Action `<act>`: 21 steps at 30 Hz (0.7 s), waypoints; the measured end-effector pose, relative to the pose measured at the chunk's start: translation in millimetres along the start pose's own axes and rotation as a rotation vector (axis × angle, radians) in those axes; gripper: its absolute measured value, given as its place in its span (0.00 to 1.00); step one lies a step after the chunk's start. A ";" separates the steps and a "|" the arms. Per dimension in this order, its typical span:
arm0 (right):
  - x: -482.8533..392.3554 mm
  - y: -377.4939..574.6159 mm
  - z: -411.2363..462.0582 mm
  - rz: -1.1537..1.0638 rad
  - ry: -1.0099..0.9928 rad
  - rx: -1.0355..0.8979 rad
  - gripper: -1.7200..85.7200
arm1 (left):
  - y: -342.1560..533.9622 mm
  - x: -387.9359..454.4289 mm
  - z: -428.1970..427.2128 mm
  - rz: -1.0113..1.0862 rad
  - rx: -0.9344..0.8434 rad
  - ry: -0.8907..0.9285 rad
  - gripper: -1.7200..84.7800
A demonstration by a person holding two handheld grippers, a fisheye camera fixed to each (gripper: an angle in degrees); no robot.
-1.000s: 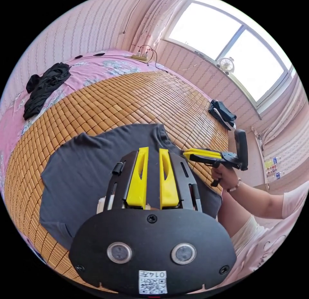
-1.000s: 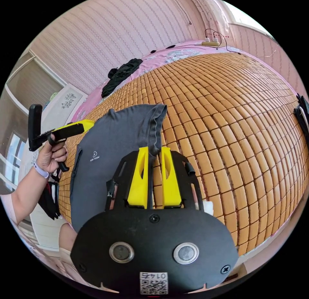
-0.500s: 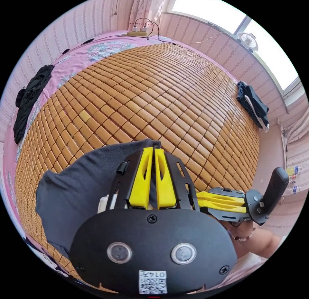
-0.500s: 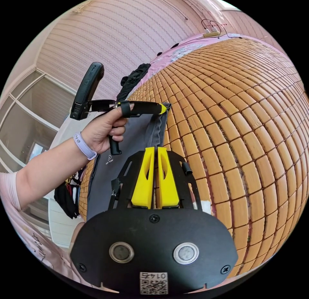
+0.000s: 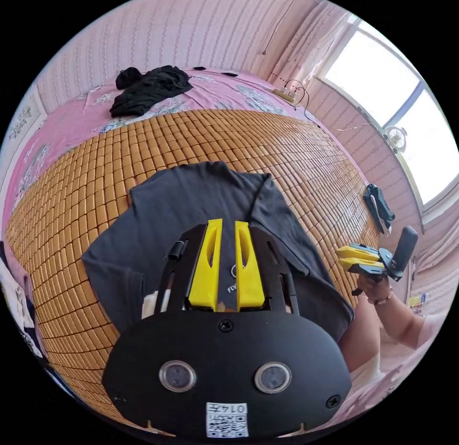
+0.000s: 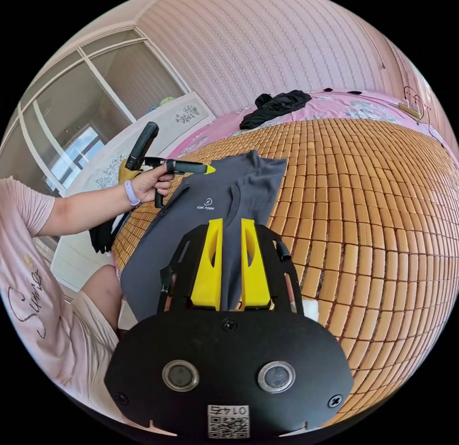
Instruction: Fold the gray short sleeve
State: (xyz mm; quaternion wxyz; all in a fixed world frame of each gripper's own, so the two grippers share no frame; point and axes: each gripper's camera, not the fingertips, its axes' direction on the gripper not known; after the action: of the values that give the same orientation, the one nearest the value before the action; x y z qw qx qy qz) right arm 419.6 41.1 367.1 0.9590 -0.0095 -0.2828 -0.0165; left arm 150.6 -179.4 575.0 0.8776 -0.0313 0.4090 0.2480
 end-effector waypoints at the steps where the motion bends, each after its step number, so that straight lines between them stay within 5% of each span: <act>1: -0.7 -6.8 5.6 0.000 0.030 -0.022 0.10 | 11.0 -17.1 -10.3 -0.027 0.009 0.029 0.08; 7: -10.4 -46.9 28.3 -0.021 0.170 -0.119 0.10 | 42.6 -65.7 -20.8 -0.082 -0.042 0.097 0.08; 15: -50.1 -16.1 34.2 -0.179 0.206 -0.195 0.13 | -28.2 -21.9 20.3 0.067 -0.068 0.164 0.09; 21: -48.5 -19.9 53.7 -0.097 0.264 -0.228 0.12 | -70.2 17.0 79.3 0.109 -0.291 0.079 0.09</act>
State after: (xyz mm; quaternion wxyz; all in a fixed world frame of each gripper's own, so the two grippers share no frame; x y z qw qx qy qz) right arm 349.1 24.0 386.1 0.9786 -0.1021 -0.1507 -0.0957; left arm 247.8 -213.4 604.8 0.8324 -0.1458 0.4039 0.3504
